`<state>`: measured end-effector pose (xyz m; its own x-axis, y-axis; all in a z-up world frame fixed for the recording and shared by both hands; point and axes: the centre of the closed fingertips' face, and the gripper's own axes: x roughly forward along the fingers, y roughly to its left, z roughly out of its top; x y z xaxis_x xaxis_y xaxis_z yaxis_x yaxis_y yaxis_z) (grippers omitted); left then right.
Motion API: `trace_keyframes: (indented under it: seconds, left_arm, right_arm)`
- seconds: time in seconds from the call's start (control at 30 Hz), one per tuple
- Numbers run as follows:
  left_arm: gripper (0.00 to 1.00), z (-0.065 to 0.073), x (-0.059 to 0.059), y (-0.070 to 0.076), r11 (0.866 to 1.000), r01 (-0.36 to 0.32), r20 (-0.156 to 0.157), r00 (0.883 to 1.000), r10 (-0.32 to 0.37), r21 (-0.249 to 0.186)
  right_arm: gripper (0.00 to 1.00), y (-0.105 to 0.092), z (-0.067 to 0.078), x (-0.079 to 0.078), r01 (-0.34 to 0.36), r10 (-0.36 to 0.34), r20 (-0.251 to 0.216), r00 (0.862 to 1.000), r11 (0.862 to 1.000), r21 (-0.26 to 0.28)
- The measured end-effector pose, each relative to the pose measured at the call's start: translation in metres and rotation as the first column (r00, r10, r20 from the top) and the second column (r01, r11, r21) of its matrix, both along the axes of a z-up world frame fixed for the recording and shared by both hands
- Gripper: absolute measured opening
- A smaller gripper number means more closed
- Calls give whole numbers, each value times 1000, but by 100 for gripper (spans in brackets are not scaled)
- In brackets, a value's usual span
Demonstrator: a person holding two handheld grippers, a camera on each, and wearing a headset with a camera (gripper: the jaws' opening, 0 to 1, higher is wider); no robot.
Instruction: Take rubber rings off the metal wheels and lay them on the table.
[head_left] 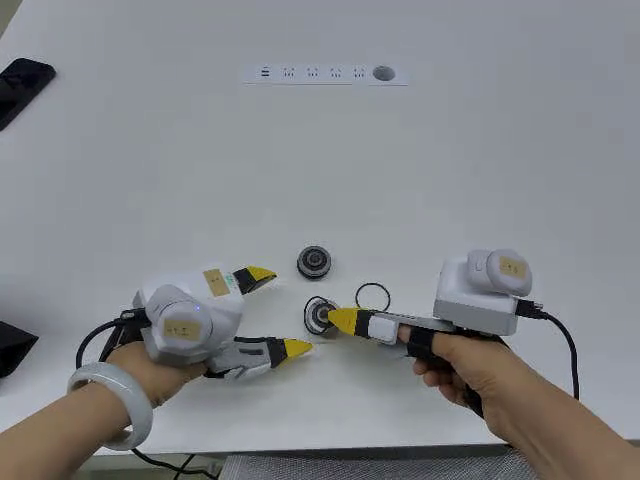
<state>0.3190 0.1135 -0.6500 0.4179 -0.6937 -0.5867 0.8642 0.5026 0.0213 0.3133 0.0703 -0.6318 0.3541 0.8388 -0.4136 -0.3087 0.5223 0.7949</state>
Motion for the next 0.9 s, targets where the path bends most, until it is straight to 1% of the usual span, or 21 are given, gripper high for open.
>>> trace_keyframes:
  seconds: [0.1,0.17,0.27,0.43,0.53,0.63,0.73,0.9]
  left_arm:
    - [63,0,0,2,1000,-10,-2,1000,10,-5]
    - [64,0,0,3,1000,-15,1,1000,15,-6]
    - [65,-1,0,6,1000,-28,-1,1000,28,-10]
    - [65,-2,1,8,999,-39,-6,999,38,-16]
    - [64,-1,0,8,999,-40,-9,999,40,-17]
    - [63,-1,1,8,999,-40,-8,999,40,-16]
    - [63,-1,0,7,999,-40,-10,999,40,-15]
    - [63,0,0,7,999,-38,-12,999,38,-13]
  right_arm:
    - [2,-4,7,3,23,-23,5,1000,1000,20]
    - [2,-9,11,7,47,-47,8,999,998,32]
    - [2,-18,12,12,72,-72,14,997,997,30]
    - [2,-33,10,17,112,-112,12,994,994,21]
    - [2,-46,4,23,141,-141,6,990,990,2]
    - [2,-53,0,25,167,-167,-2,986,986,-10]
    - [2,-57,-3,25,187,-187,-13,982,982,-20]
    - [2,-59,-11,24,196,-197,-23,980,979,-51]
